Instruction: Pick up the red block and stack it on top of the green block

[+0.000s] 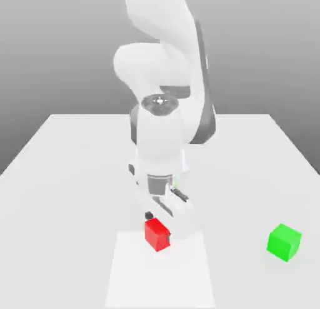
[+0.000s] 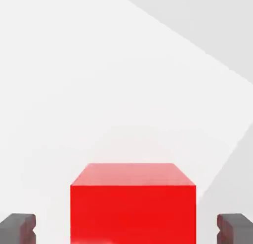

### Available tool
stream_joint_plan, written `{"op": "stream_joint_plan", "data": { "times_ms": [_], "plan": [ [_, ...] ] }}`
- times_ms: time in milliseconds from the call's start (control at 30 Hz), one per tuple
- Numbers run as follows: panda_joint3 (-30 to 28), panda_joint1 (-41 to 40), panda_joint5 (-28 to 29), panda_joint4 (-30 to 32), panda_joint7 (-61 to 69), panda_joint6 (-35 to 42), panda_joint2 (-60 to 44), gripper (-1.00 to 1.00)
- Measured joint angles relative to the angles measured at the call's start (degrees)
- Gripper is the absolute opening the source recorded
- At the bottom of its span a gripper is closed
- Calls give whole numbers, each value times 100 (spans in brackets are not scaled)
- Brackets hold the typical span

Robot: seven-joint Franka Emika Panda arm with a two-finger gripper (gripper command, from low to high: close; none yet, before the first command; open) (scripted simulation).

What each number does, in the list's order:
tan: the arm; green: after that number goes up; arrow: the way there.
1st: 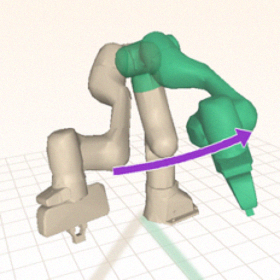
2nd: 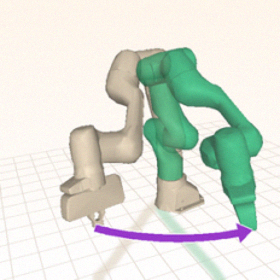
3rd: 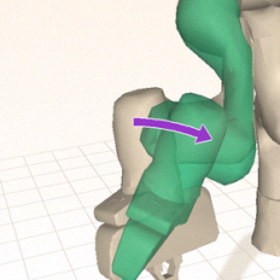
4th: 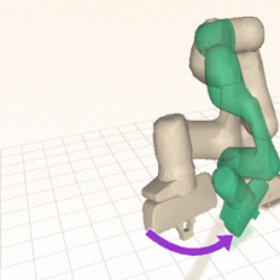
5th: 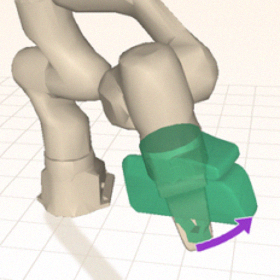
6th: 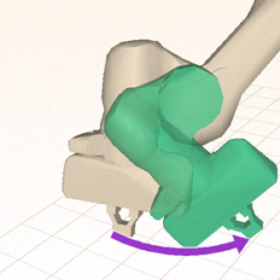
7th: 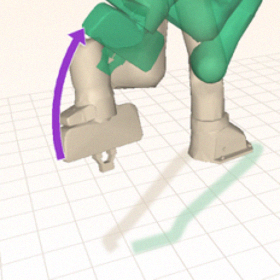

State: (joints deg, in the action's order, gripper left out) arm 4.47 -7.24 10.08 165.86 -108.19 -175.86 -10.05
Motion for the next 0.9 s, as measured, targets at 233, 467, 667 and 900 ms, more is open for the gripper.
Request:
{"op": "stream_joint_plan", "data": {
  "times_ms": [233, 467, 667, 900],
  "plan": [
    [75, -35, -127, 19, 85, 105, 136, -100],
    [305, 53, -1186, 213, 856, 1255, 1486, -100],
    [860, 1154, -1074, -517, 2195, 1839, 1301, -100],
    [1552, 2516, -840, -1596, 4048, 2402, 798, -100]
  ]
}}
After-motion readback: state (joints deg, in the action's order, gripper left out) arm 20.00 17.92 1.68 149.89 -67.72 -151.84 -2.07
